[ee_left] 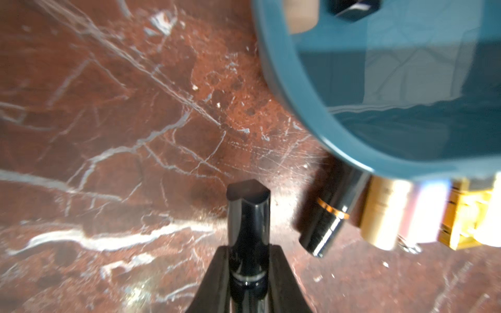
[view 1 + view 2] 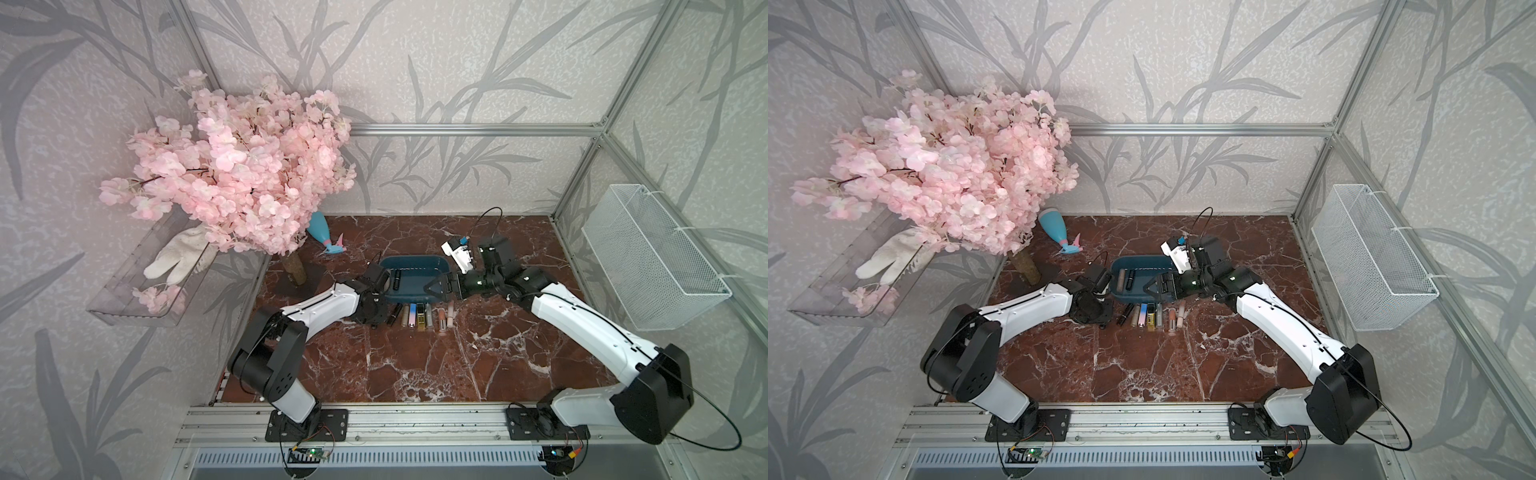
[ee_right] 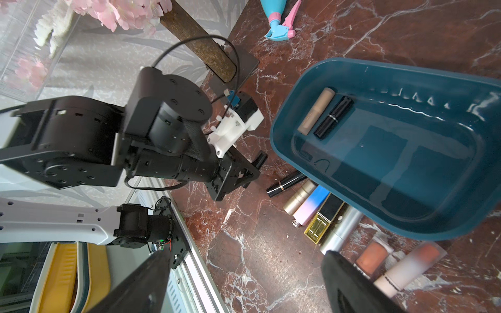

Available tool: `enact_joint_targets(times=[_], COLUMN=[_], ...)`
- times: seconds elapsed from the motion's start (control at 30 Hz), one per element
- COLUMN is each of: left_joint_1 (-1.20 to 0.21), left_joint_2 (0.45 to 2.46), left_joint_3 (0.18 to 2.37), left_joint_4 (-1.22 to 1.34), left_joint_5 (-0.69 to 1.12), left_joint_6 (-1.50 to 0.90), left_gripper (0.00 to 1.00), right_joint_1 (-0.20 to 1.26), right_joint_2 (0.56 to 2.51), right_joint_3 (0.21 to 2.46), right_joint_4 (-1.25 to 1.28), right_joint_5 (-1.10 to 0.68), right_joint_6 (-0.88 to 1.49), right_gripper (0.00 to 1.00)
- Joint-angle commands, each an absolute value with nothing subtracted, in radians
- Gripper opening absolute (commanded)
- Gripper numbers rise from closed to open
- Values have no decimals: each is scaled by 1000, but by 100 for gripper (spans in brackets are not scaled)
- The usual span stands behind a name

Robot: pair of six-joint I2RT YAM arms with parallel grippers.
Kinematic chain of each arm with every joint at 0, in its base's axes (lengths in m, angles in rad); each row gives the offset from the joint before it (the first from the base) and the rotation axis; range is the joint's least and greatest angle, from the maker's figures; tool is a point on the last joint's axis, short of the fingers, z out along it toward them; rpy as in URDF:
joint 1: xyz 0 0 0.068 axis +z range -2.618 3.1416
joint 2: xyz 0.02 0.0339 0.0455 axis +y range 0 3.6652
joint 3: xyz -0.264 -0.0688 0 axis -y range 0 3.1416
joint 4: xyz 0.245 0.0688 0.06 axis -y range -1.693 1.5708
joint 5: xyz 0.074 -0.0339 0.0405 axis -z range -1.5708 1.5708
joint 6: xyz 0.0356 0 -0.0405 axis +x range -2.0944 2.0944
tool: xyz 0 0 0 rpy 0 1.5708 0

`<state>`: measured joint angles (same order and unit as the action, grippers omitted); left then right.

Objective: Put the lipstick into the storage box
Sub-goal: Pick up the lipstick at the center of the board.

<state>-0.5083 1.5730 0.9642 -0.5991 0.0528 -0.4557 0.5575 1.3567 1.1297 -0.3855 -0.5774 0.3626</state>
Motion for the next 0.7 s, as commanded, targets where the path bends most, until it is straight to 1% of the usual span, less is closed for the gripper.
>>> enact_joint_targets(times=[0.0, 0.23, 0.37, 0.5, 0.63, 0.67], left_joint_1=[-504, -504, -503, -504, -505, -506], left_joint_2=[1479, 1310, 1266, 1288, 1359, 1383], left_joint_3=[958, 969, 1009, 1097, 1211, 1242], left_joint_4=[-665, -698, -693, -690, -693, -696], left_joint_5=[35, 91, 127, 173, 210, 220], left_joint_6=[-454, -488, -519, -522, -504, -498], left_gripper=[11, 11, 12, 12, 12, 12], right_joint_1=[563, 570, 571, 572, 572, 571], right_joint_2=[1336, 1347, 1330, 1306, 1279, 1273], right_joint_3=[1118, 1121, 1117, 1112, 1107, 1105], right_joint_4=[-358, -337, -342, -368, -404, -409], right_joint_5=[-587, -606, -602, -589, -563, -553], right_joint_6=[366, 371, 367, 345, 317, 311], right_gripper=[92, 92, 92, 92, 93, 97])
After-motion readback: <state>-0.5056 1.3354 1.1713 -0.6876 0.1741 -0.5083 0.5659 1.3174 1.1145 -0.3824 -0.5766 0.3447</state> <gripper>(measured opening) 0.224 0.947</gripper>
